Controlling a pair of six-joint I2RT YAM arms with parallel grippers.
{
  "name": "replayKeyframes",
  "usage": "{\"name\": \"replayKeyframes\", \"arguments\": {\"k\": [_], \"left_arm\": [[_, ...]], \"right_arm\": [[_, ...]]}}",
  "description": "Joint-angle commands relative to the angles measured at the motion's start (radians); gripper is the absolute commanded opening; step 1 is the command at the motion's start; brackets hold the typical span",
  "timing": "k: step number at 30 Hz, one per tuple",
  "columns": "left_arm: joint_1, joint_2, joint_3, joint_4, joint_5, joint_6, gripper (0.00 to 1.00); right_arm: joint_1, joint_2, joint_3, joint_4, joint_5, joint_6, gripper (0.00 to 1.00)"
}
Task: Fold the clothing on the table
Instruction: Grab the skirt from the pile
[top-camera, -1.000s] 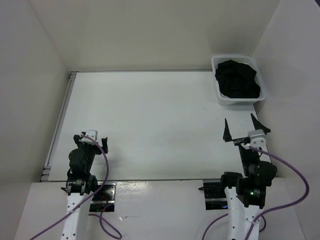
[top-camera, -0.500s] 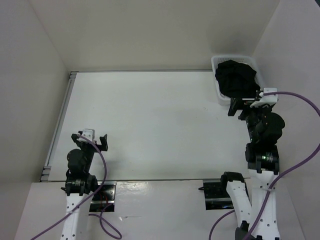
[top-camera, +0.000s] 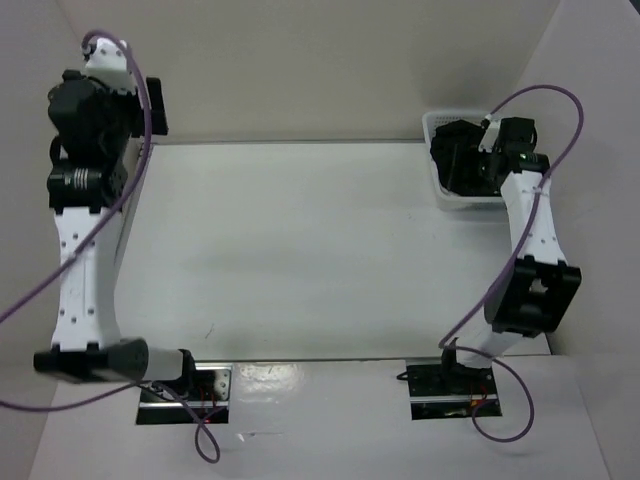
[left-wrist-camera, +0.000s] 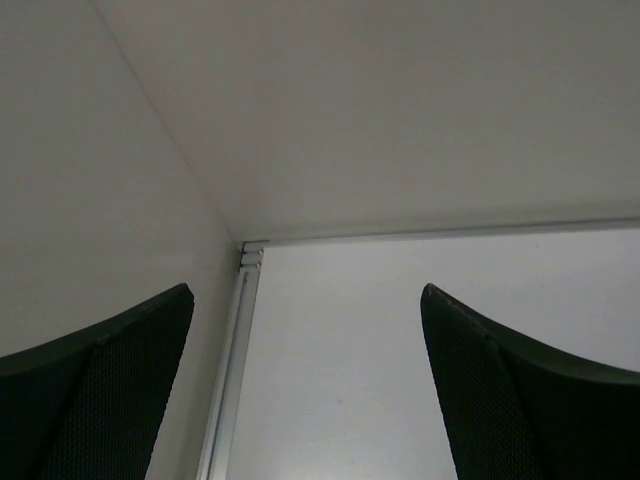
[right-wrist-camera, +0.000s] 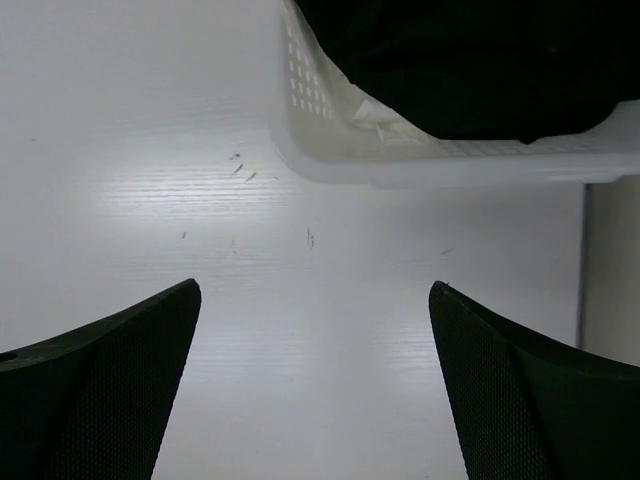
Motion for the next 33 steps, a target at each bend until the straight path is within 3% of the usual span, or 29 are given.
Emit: {"name": "replayKeyframes", "arguments": {"k": [1,3,4,7,11,19,26,33], "left_arm": [[0.035,0.244,0.280,-0.494,0.037,0.026,1.00],[0.054,0.275,0.267,-0.503,0.037,-0.028,1.00],[0.054,0.275,0.232,-0.488,0.024,-0.029,1.00],[0.054,0.234,0.042,-0.402,-0.041,-0.050,1.00],[0.054,0.157,-0.168,-0.298,-0.084,-0.062,1.00],[0.098,0.037,-0.383,-0.279,0.051,-0.071,1.00],[0.141,-0.121,-0.496,-0.270,0.134,-0.021,1.00],[0.224,-0.144,-0.505,-0.313,0.223,-0.012,1.00]], "right_arm": [[-0.034,0.124,0.150,-0.232,-0.058,-0.010,0.99],[-0.046,0.094,0.128,-0.174,-0.086,-0.025,0.99],[-0.046,0.054,0.055,-0.052,-0.086,-0.048,0.99],[-0.023,-0.086,-0.030,0.122,-0.003,-0.094,0.99],[-0.067,0.045,0.079,0.123,0.013,-0.073,0.99],[-0.068,0.262,0.197,0.245,0.072,-0.039,0.94],[-0.068,0.481,0.307,0.313,0.082,-0.028,0.91],[-0.048,0.628,0.397,0.356,0.126,-0.051,0.87]]}}
